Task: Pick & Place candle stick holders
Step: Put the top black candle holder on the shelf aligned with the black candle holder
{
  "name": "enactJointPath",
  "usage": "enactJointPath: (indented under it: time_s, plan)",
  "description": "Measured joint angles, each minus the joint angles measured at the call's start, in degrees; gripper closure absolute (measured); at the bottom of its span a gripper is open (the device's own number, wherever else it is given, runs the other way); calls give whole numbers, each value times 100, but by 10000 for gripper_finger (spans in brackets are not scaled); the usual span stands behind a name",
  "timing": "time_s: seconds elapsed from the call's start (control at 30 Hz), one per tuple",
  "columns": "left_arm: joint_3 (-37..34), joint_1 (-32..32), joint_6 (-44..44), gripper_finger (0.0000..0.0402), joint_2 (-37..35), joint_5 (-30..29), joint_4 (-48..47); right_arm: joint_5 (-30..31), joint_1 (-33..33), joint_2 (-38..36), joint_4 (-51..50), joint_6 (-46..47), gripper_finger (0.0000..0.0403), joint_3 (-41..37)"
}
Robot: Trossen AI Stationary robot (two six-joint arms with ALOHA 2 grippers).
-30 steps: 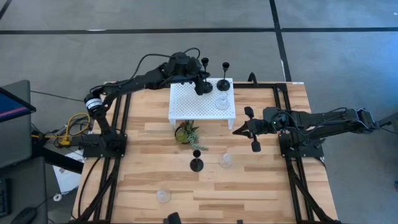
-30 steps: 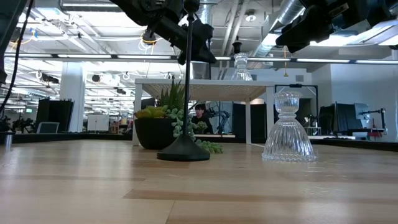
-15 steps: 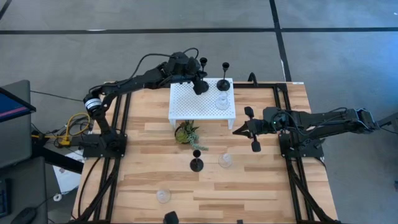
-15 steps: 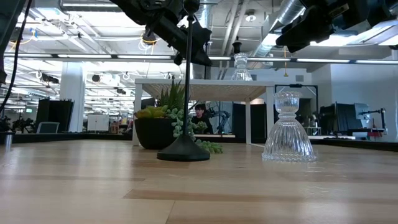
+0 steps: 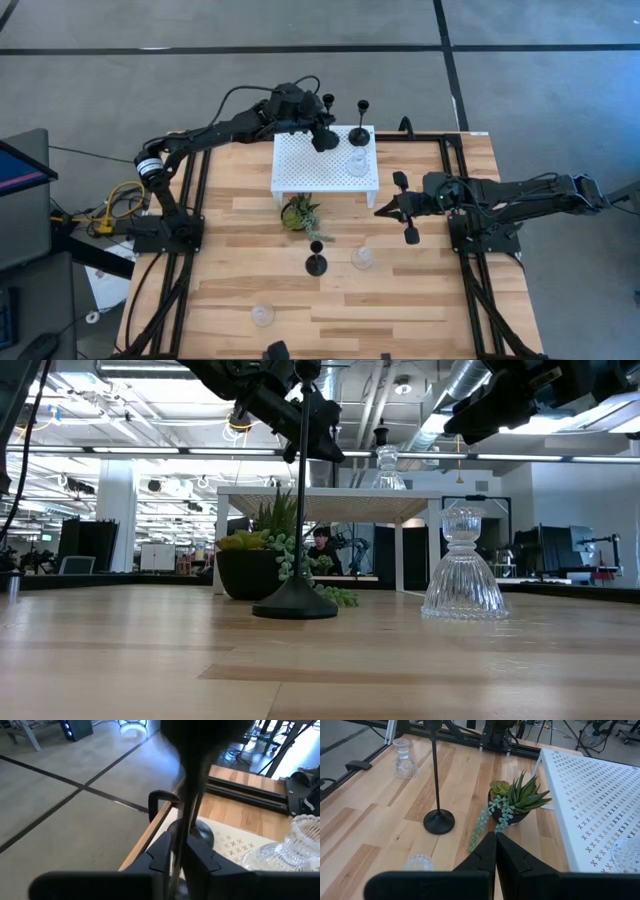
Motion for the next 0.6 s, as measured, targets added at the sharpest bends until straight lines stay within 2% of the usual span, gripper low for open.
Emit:
enactJointPath:
  time_s: [0.2, 0.4, 0.6]
  plan:
    - [0, -7, -105, 319, 0, -7, 16, 0, 0, 0, -26, 0, 403, 0]
    - [0, -6, -97, 295, 0, -422, 18, 0, 2, 1, -37, 36, 403, 0]
    - [0, 28, 55, 252, 0, -483, 16, 0, 2, 2, -53, 42, 403, 0]
